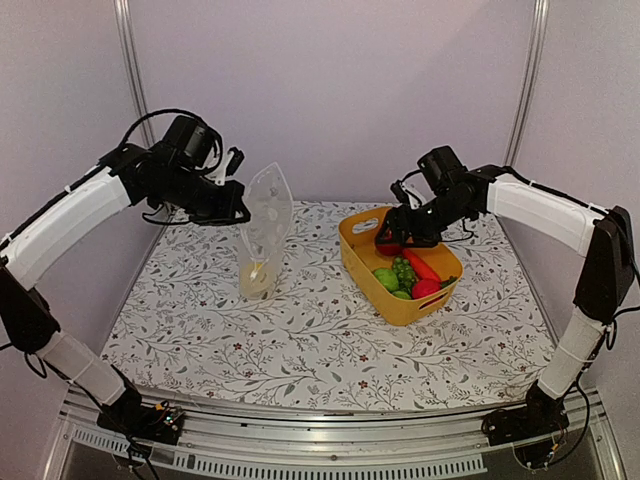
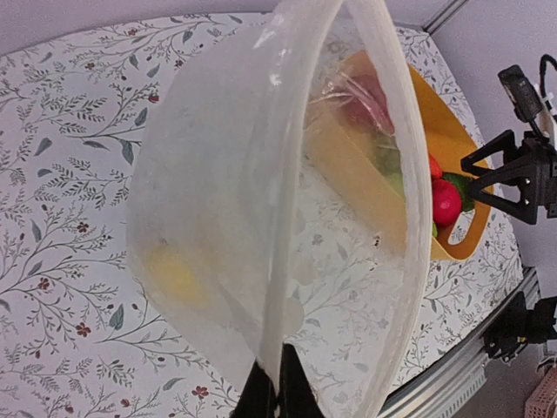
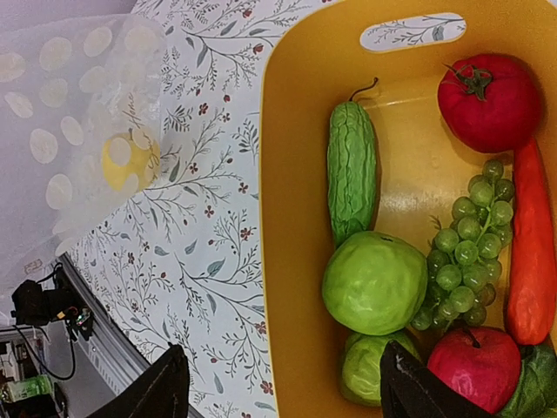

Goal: Place the food in the zip-top bag and seal the zipper
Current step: Adjust the zipper food storage bag at the center of the board, then pick up the fake fruit from the bin.

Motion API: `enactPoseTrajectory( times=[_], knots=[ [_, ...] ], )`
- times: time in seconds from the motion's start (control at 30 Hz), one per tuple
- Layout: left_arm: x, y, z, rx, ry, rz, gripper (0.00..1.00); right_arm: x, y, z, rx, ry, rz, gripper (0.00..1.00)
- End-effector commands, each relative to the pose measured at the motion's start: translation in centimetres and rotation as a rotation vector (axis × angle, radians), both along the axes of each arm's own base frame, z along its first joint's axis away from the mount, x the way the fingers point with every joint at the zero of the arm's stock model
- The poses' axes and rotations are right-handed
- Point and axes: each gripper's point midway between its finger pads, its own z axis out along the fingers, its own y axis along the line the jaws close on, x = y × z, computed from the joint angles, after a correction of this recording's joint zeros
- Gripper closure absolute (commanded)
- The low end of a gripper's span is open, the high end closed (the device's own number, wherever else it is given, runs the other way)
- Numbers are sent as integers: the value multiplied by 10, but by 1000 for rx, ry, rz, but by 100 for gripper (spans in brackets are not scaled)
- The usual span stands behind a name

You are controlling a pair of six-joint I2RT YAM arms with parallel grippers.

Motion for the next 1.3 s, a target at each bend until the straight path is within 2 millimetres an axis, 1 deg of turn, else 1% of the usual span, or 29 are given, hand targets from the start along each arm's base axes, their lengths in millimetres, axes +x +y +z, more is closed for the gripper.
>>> enactPoseTrajectory(
  times=[0.0, 0.03, 0.13, 0.27, 0.33, 0.5, 0.57, 0.83, 1.03, 1.27],
  knots=[
    [2, -24, -47, 17, 141, -108, 100, -10, -6, -7, -33, 22, 15, 26],
    [5, -33, -52, 6, 164, -127, 100, -12, -6, -11, -36, 34, 15, 26],
    [19, -48, -61, -4, 209, -127, 100, -16, -9, -20, -57, 63, 13, 26],
    [25, -57, -79, -9, 245, -134, 100, -13, -13, -27, -88, 68, 2, 26],
    [26, -59, -81, -14, 246, -139, 100, -12, -14, -30, -97, 69, -5, 26],
    [26, -60, -78, -25, 234, -144, 100, -3, -17, -38, -122, 53, -37, 26],
    [27, -61, -76, -35, 230, -144, 100, 0, -16, -47, -133, 69, -36, 26],
    [39, -71, -54, -86, 165, -141, 100, 1, -11, -74, -153, 132, -22, 27],
    [39, -71, -55, -81, 170, -141, 100, 3, -11, -88, -169, 149, -17, 27],
    [39, -72, -59, -84, 183, -141, 100, 3, -10, -101, -182, 177, -15, 20]
  ],
)
